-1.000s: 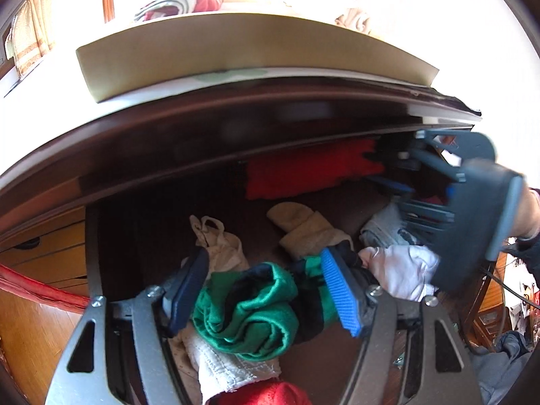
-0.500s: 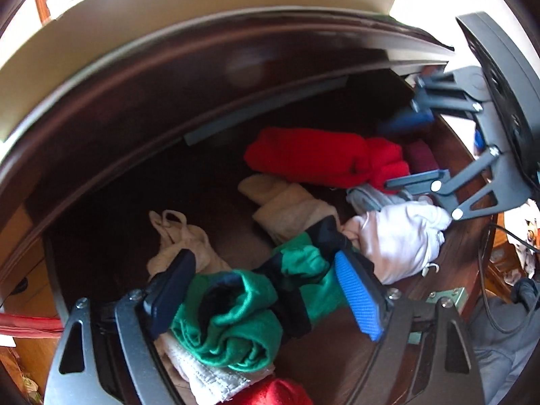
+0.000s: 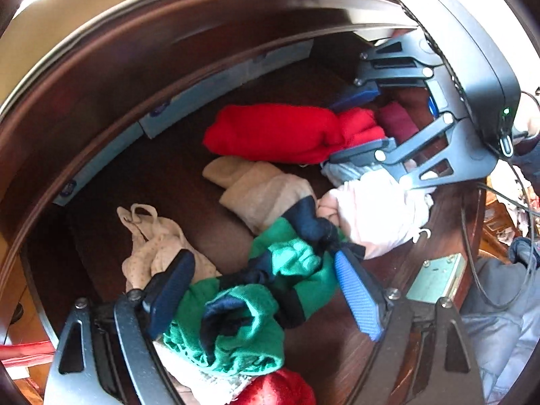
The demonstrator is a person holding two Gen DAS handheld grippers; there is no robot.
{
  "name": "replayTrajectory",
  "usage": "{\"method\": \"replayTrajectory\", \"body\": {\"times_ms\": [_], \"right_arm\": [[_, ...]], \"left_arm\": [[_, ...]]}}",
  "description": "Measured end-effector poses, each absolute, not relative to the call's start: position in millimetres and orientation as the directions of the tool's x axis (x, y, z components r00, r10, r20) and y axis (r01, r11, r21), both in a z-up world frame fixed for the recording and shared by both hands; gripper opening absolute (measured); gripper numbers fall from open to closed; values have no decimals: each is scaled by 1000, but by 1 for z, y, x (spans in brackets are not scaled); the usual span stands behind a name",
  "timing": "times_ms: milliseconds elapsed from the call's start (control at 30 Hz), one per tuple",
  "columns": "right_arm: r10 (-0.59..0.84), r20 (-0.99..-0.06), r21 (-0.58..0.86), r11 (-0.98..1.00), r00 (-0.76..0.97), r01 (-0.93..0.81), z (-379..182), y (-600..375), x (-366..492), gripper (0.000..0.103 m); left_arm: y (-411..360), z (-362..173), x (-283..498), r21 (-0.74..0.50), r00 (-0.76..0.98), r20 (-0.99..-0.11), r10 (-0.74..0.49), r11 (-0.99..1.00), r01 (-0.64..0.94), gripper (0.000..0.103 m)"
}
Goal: Take underwear out of drawer
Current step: 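Close the right tool on the red garment while the left grips the green-black sock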
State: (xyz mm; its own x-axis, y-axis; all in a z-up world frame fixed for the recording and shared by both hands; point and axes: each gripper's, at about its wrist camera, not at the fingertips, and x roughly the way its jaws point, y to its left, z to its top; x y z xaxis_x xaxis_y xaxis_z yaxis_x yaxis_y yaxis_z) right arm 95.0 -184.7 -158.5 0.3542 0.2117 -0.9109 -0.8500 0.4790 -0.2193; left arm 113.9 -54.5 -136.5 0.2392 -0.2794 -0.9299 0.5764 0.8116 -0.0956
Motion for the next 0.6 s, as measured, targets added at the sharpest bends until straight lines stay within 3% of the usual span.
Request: {"method": "replayTrajectory", "body": {"times_ms": [67, 133, 200, 367, 600], "right_arm": [[211, -909, -224, 482, 360, -847, -157, -185, 94, 39], [219, -902, -225, 498, 373, -838, -149, -190, 88, 36], [232, -895, -224, 505, 381, -834, -140, -194, 82, 35], [250, -885, -227, 502, 391, -834, -113, -207, 64, 33], [311, -859, -191, 542, 406, -819, -76, -229, 51, 32]], "left_arm": [[-51, -138, 114, -93, 232, -933, -274, 809, 581, 66], [-52, -141, 113, -105, 215, -935, -281, 800, 591, 29], [-56, -142, 109, -118, 194, -937, -292, 783, 611, 16], [-50, -139, 100, -116, 220, -926, -308, 783, 611, 10], [-20, -122, 91, -211, 283, -875, -393, 835, 508, 8]]}}
